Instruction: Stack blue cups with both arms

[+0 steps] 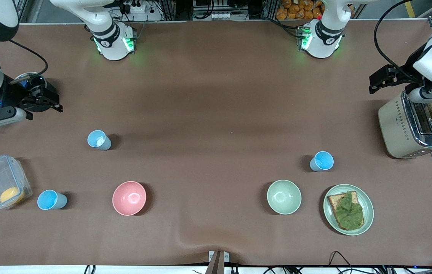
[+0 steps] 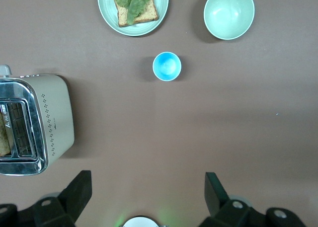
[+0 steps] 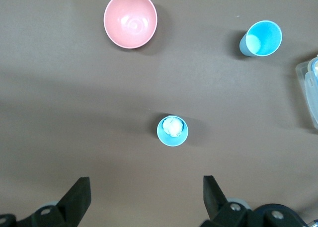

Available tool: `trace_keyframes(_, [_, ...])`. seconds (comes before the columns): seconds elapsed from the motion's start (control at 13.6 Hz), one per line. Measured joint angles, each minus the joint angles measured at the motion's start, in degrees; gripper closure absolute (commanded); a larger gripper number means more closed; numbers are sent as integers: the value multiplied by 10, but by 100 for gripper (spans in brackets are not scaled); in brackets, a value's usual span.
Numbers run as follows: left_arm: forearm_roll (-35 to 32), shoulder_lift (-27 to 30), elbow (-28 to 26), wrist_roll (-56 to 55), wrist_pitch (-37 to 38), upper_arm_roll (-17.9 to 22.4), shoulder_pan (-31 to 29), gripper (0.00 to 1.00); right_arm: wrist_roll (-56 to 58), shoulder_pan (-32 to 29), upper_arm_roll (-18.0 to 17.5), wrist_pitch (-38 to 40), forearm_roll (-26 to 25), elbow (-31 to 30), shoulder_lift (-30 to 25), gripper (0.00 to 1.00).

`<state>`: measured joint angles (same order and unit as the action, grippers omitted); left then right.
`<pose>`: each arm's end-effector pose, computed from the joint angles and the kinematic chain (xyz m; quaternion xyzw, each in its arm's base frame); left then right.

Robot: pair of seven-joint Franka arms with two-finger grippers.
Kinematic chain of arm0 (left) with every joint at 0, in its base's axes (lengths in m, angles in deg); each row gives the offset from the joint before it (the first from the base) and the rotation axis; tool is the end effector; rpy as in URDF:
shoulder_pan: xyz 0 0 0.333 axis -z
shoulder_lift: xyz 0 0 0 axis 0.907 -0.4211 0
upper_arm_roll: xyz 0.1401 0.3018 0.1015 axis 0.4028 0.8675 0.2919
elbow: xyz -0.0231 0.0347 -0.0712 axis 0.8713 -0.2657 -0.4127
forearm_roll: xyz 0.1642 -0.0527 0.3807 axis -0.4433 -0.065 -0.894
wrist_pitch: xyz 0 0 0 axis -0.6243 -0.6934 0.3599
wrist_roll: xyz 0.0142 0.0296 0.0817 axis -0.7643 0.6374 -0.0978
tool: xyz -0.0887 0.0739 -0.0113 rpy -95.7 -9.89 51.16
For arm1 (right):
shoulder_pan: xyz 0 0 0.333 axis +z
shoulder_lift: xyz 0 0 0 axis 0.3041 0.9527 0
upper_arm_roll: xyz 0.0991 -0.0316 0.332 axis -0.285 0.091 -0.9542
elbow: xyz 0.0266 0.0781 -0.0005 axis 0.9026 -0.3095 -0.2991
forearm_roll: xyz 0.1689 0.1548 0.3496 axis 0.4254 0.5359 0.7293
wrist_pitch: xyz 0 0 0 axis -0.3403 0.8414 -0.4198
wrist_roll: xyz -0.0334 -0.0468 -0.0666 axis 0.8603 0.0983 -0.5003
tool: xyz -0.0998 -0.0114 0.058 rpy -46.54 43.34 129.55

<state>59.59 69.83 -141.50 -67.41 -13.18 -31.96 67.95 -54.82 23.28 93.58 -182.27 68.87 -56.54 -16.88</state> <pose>0.5742 -0.0915 0.6761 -0.9994 0.0063 0.0340 0.0010 0.5871 0.0183 0.5952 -0.9934 -0.1048 0.0089 0.0450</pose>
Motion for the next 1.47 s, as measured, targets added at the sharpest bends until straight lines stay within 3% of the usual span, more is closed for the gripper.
trace_keyframes(0.44, [0,0,0,0,0,1,0,0,-105,-2,2,21,-12,6,2,0])
trace_keyframes(0.81, [0,0,0,0,0,1,0,0,-74,-1,6,31,-40,5,5,0])
trace_keyframes(1.47, [-2,-40,-5,1,-6,2,0,0,-82,0,17,0,-13,7,5,0])
